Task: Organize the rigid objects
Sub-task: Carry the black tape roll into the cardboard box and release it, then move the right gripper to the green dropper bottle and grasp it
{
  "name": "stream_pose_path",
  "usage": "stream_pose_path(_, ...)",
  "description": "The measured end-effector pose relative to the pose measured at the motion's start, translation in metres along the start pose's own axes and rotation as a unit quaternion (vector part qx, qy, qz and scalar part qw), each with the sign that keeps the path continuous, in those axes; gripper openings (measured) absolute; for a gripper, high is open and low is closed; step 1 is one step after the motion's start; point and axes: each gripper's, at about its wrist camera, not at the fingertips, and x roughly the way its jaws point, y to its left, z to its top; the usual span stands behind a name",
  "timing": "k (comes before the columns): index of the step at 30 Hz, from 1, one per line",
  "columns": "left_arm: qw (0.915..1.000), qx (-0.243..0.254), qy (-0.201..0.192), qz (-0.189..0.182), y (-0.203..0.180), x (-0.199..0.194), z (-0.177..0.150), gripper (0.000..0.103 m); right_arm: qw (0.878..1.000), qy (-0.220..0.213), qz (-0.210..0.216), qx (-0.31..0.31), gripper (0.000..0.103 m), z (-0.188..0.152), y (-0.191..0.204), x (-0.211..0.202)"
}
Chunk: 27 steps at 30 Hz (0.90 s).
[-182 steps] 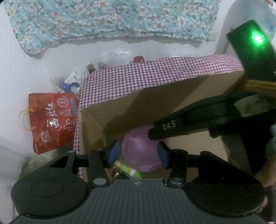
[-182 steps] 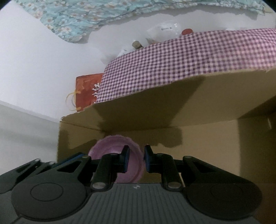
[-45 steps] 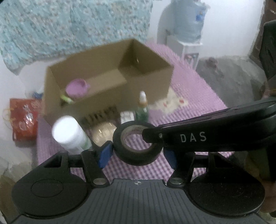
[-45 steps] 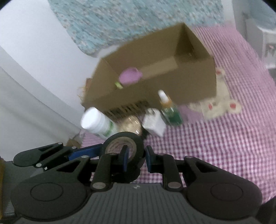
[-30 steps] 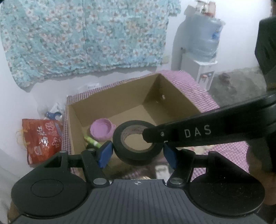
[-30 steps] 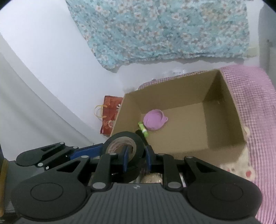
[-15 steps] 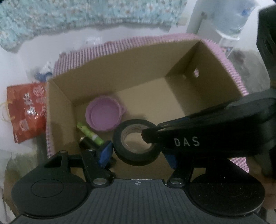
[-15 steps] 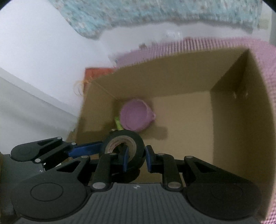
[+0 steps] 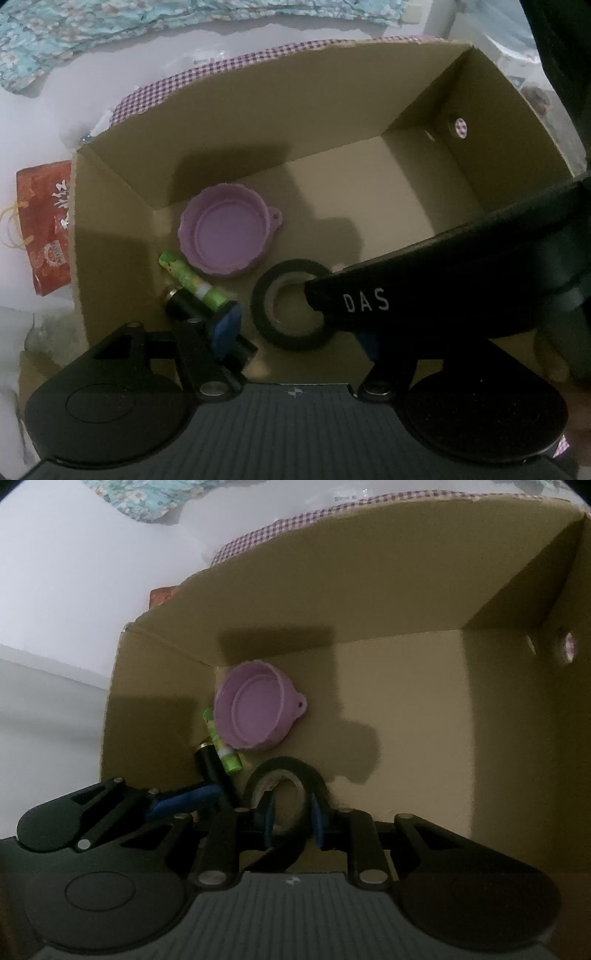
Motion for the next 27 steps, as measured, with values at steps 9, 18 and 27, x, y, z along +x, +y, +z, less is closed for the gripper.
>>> stream_pose_path(9,0.9988,-0.013,-0.048,-0.003,0.001,-0.043,-0.008,0.069,0.995,-0.070,0.071,0.022,0.024,-0.018,-0.011,-0.068)
stream_pose_path(18,0.9925,-0.027,-0.117,-0.022,0.003,-0.109,-0.038,0.073,0.972,-0.190,0.132,0.038,0.025,-0.092,-0.043,-0.178)
stream_pose_path(27,0.9810,-0.046,-0.181,-0.052,-0.014,-0.157,-0.100,0.073,0.956,-0.273,0.093,0.052,0.035,-0.193,-0.066,-0.202)
